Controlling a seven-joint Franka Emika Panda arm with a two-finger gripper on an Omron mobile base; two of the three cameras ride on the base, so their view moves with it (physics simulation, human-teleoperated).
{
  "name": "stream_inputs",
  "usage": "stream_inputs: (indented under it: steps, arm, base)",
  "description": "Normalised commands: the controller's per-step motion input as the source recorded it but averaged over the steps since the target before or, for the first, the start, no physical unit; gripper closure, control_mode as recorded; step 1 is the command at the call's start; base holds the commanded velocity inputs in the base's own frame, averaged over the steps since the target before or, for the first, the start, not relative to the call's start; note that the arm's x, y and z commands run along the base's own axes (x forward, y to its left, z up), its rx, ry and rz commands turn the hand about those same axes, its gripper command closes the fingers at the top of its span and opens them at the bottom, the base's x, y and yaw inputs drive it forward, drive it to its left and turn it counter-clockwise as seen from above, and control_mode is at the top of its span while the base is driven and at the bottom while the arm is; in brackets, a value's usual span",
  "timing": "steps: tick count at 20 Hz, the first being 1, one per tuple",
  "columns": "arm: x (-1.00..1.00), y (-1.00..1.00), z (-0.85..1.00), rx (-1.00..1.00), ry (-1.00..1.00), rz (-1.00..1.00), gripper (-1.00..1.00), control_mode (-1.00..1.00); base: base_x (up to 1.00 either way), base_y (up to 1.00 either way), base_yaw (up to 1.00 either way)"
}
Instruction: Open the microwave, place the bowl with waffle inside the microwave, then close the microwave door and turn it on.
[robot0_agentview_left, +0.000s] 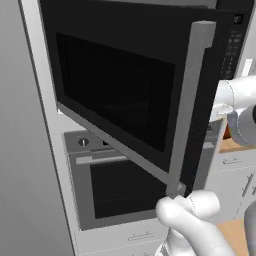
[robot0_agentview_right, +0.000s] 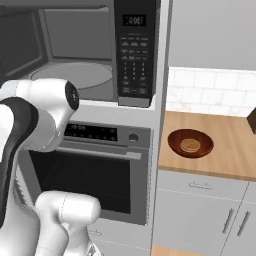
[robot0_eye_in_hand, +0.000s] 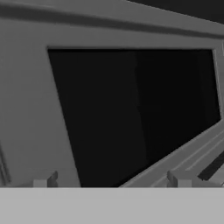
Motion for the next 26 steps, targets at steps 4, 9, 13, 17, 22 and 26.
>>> stream_inputs:
  steps: [4,9,13,17,22,26]
  arm:
    - [-0.09,0.91,0.00,-0.02,0.00,0.00,-1.00,-1.00]
    - [0.00,0.71,0.00,-0.03,0.00,0.00,-1.00,-1.00]
    - [0.00,0.53,0.00,-0.04,0.00,0.00,-1.00,-1.00]
    - [0.00,0.37,0.00,-0.02,0.00,0.00,-1.00,-1.00]
    - [0.00,0.33,-0.01,-0.05,0.00,0.00,-1.00,-1.00]
    - [0.02,0.38,-0.05,-0.07,0.00,0.00,-1.00,-1.00]
  base:
    - [0.00,0.00,0.00]
    - [0.00,0.00,0.00]
    - [0.00,0.00,0.00]
    - [0.00,0.00,0.00]
    - [0.00,0.00,0.00]
    - [0.00,0.00,0.00]
